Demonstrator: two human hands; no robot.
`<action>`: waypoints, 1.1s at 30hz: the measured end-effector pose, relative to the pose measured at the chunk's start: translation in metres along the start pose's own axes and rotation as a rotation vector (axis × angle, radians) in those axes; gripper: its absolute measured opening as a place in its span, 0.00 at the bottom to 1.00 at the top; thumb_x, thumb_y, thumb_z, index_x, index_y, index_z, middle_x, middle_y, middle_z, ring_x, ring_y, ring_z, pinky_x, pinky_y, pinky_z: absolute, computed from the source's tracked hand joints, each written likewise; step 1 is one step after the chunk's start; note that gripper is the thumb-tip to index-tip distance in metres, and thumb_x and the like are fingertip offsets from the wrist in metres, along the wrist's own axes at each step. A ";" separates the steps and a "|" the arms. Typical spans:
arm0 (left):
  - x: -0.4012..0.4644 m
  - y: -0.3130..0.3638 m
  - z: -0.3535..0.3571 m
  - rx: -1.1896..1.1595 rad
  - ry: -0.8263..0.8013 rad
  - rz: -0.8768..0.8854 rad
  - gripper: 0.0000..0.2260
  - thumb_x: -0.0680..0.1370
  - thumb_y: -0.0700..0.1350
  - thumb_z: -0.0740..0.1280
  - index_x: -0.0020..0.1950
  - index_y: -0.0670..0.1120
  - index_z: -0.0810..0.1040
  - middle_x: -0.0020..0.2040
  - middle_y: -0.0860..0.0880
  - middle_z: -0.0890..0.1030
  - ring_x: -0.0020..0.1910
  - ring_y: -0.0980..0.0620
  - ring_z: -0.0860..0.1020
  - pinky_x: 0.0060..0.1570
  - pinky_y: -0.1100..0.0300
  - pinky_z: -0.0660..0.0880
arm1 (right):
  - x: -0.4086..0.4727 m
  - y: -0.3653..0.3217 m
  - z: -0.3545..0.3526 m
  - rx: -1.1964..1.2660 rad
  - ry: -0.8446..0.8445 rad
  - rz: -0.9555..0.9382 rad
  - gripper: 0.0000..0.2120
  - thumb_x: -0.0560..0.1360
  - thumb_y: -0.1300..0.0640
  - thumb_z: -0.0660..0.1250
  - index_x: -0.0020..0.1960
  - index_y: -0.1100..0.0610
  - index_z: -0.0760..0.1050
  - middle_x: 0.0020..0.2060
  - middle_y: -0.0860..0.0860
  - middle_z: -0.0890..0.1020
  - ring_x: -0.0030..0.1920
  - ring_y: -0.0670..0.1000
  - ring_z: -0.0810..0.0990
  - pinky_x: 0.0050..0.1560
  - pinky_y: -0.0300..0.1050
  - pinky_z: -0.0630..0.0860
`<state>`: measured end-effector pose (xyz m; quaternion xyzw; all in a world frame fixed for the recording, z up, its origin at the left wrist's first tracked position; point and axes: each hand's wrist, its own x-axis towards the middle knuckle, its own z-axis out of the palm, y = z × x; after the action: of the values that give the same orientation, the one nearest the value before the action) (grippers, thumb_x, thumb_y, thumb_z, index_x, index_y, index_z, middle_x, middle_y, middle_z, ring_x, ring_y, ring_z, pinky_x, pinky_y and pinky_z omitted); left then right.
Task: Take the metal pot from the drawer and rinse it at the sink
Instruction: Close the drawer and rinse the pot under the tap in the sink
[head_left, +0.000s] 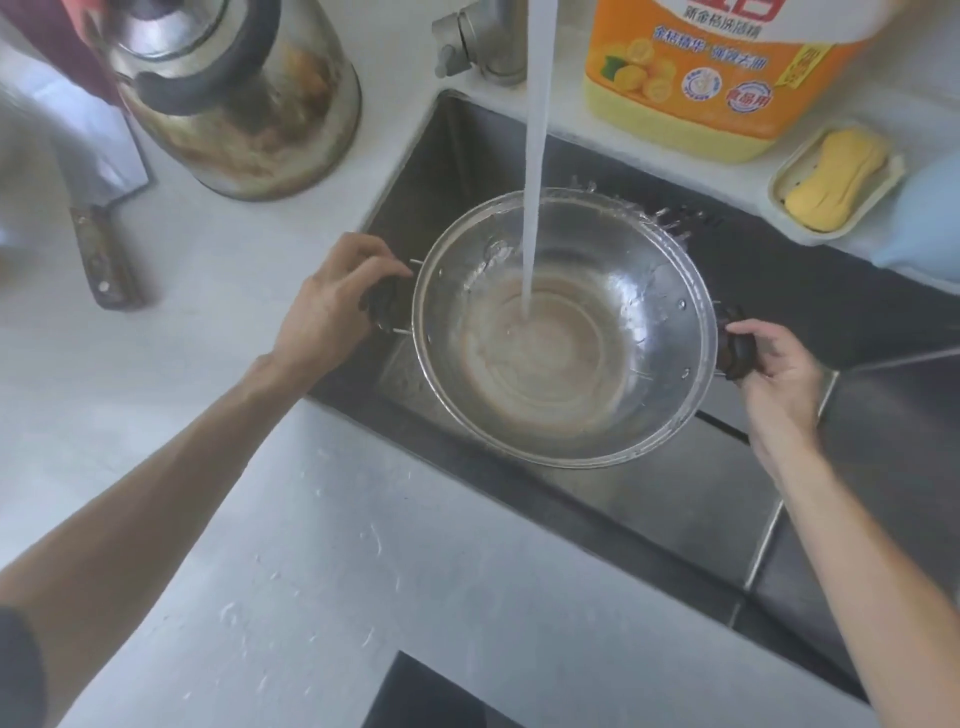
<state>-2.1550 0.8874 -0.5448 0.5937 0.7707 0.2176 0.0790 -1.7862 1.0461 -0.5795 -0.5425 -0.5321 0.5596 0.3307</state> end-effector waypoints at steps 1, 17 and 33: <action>0.000 0.001 0.003 0.012 0.028 0.020 0.21 0.67 0.30 0.70 0.56 0.46 0.79 0.57 0.43 0.78 0.51 0.51 0.75 0.44 0.58 0.73 | 0.003 -0.002 -0.002 -0.009 0.001 -0.019 0.27 0.68 0.81 0.57 0.43 0.49 0.77 0.36 0.35 0.83 0.39 0.35 0.80 0.43 0.29 0.74; 0.008 -0.023 0.044 -0.653 -0.689 -0.394 0.32 0.68 0.46 0.75 0.71 0.50 0.69 0.57 0.49 0.82 0.53 0.58 0.81 0.60 0.64 0.75 | 0.000 0.027 -0.028 -0.189 -0.286 0.225 0.13 0.75 0.67 0.63 0.57 0.56 0.74 0.46 0.46 0.80 0.40 0.31 0.80 0.42 0.25 0.74; 0.016 -0.024 0.078 -0.128 -0.734 -0.412 0.13 0.72 0.46 0.73 0.56 0.52 0.77 0.42 0.49 0.77 0.43 0.49 0.75 0.42 0.59 0.68 | -0.001 0.069 -0.019 -0.403 -0.272 0.255 0.21 0.72 0.65 0.69 0.45 0.36 0.76 0.52 0.56 0.82 0.48 0.53 0.82 0.59 0.49 0.75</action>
<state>-2.1512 0.9168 -0.6225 0.4594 0.7789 0.0188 0.4265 -1.7539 1.0349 -0.6425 -0.5799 -0.5995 0.5474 0.0684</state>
